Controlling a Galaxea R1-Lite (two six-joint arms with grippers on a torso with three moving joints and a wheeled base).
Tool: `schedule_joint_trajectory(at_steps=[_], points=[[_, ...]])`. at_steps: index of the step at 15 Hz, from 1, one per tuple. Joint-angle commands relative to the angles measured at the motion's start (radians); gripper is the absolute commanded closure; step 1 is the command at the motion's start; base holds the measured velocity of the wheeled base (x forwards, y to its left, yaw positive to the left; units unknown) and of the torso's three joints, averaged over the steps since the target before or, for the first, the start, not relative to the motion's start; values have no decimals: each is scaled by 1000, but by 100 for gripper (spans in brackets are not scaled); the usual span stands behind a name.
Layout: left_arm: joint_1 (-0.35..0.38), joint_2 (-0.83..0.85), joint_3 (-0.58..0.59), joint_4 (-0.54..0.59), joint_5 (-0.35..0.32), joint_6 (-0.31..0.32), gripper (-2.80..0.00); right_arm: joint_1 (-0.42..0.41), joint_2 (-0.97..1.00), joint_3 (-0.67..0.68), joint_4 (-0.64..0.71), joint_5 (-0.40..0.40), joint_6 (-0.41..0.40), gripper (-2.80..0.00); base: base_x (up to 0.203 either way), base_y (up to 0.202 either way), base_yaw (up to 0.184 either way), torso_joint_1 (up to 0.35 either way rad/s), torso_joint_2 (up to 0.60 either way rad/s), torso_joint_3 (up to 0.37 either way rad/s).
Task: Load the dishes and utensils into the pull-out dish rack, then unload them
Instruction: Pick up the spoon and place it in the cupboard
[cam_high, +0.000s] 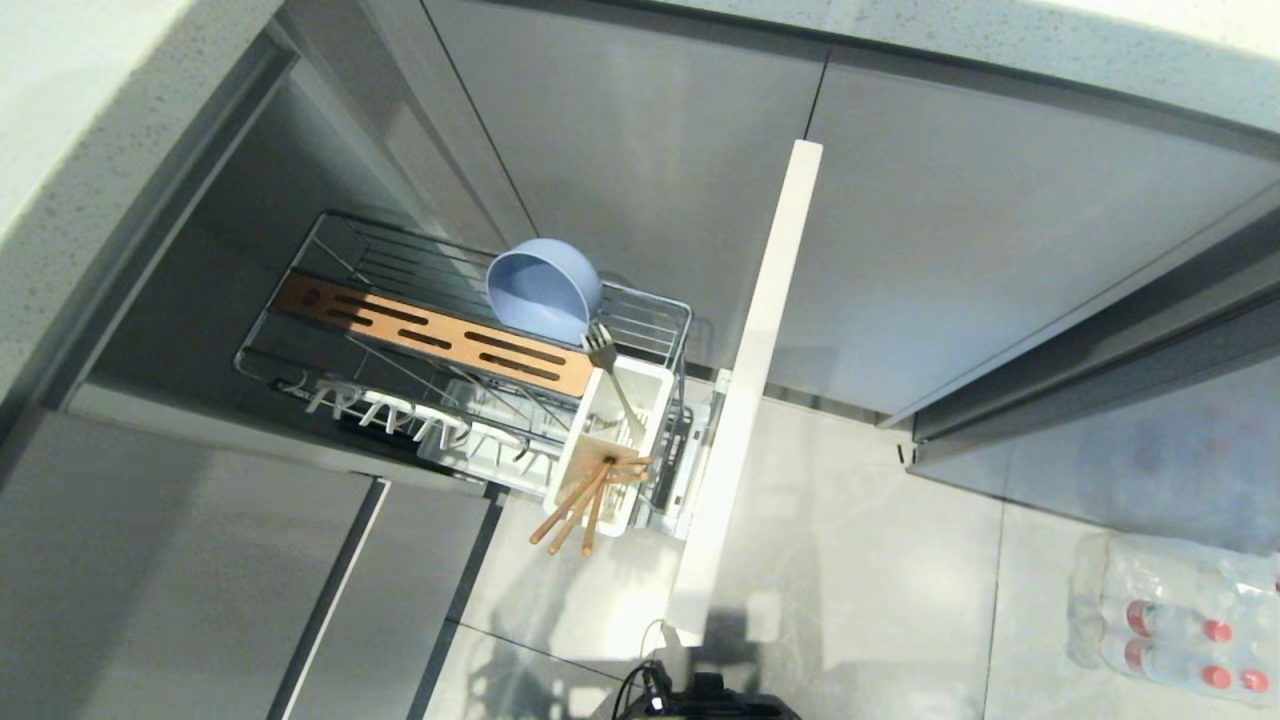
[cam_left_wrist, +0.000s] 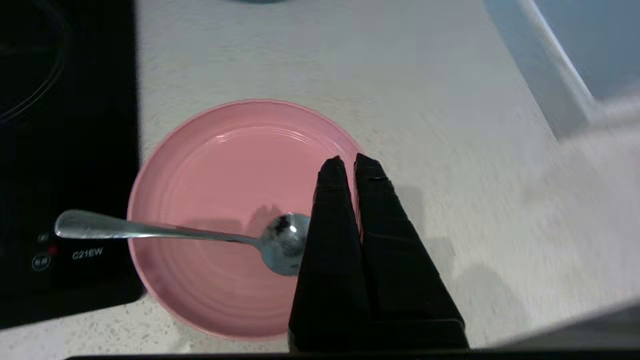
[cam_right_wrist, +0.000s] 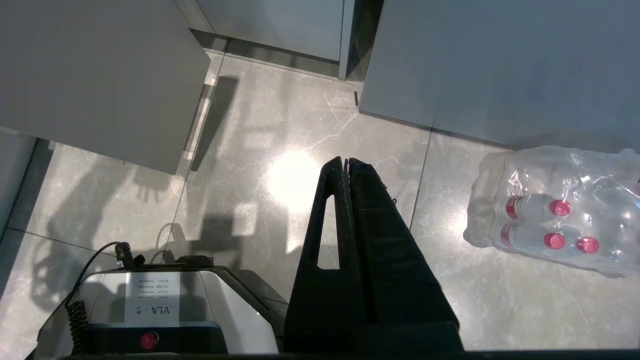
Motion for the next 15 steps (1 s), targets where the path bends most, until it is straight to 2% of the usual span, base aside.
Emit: schedule_joint_trajectory(at_steps=[1, 7, 10, 13, 15], points=[[-1, 36, 13, 12, 71, -68, 0, 0, 1, 0, 0, 0, 2, 0, 0, 0, 0, 0, 0, 0], [-24, 58, 27, 209, 163, -204, 0, -1, 1, 0, 0, -1, 0, 0, 0, 0, 0, 0, 0, 0], [-47, 59, 47, 301, 171, -306, 0, 0, 1, 0, 0, 0, 1, 0, 0, 0, 0, 0, 0, 0], [-50, 56, 84, 305, 174, -342, 0, 0, 1, 0, 0, 0, 0, 0, 0, 0, 0, 0, 0, 0], [-50, 71, 89, 307, 173, -343, 0, 0, 1, 0, 0, 0, 2, 0, 0, 0, 0, 0, 0, 0]])
